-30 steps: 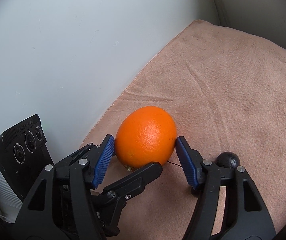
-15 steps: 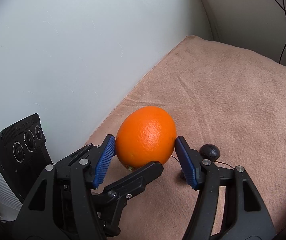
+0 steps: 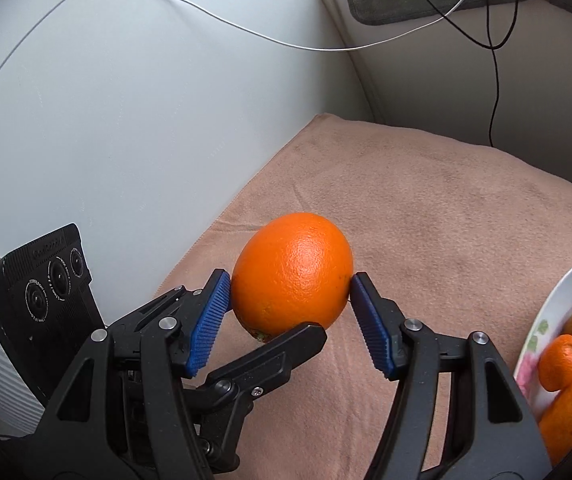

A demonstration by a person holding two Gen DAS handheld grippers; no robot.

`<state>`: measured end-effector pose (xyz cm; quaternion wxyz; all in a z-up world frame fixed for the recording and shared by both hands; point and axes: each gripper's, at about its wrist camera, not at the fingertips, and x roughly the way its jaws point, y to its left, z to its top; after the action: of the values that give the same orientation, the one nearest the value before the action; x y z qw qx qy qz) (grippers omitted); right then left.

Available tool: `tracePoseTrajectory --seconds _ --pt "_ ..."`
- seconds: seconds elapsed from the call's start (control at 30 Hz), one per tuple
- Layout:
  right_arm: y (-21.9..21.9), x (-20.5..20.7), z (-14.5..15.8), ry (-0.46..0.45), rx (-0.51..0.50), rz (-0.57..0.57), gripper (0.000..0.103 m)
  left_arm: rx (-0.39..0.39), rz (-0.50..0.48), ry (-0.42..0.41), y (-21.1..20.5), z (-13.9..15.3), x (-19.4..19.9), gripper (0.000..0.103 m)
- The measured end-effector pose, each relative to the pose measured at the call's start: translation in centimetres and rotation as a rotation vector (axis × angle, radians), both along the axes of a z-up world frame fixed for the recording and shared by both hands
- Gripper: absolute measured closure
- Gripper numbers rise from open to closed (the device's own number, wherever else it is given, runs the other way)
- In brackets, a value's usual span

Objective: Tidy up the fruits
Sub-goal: 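Carry the large orange over the floral plate with the right gripper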

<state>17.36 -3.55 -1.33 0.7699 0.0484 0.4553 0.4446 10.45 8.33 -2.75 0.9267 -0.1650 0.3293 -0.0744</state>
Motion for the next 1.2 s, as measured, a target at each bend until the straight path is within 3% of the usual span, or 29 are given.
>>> tracePoseTrajectory --seconds 0.63,1.2 --pt "-15.3 0.4 2.2 -0.039 0.007 -0.233 0.038 0.006 -0.236 -0.035 -12.5 2.1 3.0 0.037" --pt "-25.7 1.0 0.9 -0.022 -0.022 -0.402 0.038 0.024 -0.433 -0.007 -22.5 2.0 5.7 0.037"
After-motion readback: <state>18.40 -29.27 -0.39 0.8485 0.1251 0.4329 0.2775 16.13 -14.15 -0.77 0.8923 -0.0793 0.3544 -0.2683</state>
